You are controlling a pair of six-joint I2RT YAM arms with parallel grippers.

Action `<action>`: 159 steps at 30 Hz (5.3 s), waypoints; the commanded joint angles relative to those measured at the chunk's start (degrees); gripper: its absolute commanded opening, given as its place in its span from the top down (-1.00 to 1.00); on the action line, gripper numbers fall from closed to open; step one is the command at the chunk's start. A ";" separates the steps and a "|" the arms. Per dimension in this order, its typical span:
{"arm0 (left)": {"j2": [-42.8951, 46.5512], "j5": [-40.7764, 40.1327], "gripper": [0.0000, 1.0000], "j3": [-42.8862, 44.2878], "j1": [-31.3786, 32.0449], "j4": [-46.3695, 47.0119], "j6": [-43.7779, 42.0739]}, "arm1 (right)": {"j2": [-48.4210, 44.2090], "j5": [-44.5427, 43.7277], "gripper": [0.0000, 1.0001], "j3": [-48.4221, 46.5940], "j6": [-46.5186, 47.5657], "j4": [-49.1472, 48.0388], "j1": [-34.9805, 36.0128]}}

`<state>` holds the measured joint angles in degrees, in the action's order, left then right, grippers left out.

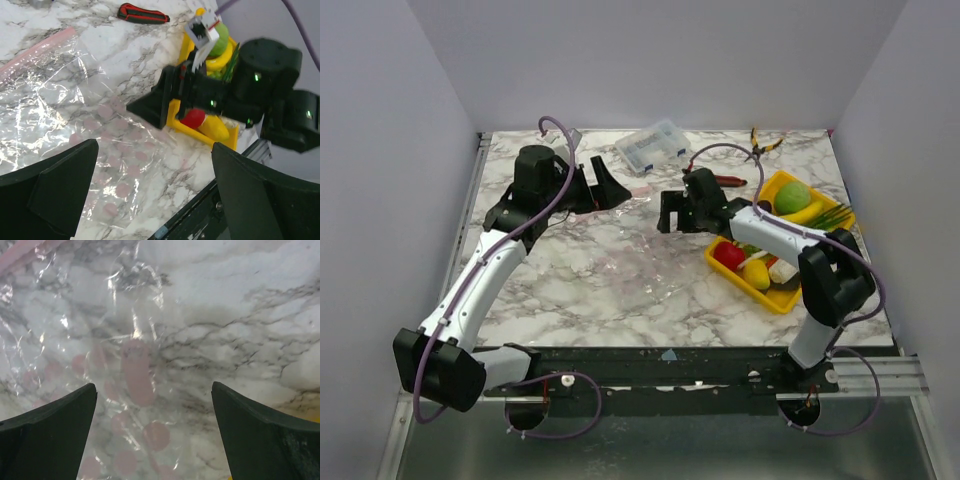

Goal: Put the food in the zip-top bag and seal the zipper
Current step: Pick up the zipper food storage bag at the center of the board, then open the zipper of the food storage bag at the center of the board.

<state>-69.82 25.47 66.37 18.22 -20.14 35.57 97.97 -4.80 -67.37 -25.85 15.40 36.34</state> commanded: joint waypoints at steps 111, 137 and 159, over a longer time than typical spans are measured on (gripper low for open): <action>20.93 -34.05 1.00 -1.68 5.13 -23.73 5.82 | -15.95 -15.34 -0.78 -3.21 -9.20 -12.70 20.73; 7.26 -24.30 1.00 3.15 5.16 -23.39 7.51 | 1.12 -40.99 0.27 -1.31 3.73 -37.59 35.77; 27.90 -26.62 -0.68 2.50 4.77 -27.65 -7.25 | -9.65 -25.37 0.99 5.21 -11.77 -43.18 33.63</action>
<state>-41.25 3.33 68.90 23.11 -44.16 33.23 91.39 -34.22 -64.10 -33.76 -24.32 70.61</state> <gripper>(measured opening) 0.946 0.007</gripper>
